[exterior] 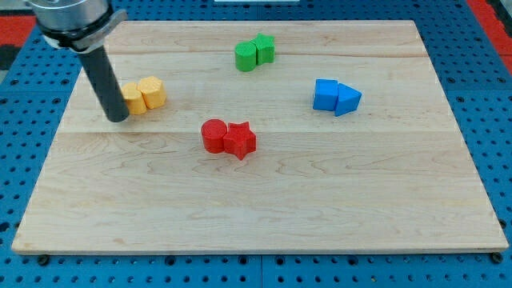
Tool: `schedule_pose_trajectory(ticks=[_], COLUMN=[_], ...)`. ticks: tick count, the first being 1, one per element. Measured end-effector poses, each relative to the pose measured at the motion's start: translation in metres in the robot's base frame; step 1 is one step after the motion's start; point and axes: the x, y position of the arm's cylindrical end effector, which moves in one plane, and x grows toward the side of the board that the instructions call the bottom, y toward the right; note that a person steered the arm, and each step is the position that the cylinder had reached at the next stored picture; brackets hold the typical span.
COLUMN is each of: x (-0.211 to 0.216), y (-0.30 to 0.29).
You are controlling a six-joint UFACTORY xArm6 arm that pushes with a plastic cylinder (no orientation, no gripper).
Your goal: Push the yellow blocks into the green blocks
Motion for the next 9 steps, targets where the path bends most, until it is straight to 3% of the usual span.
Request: schedule_pose_trajectory(ticks=[1,3,5,9], x=[-0.002,-0.007,-0.016,-0.048], y=[-0.025,0.018,-0.001,0.123])
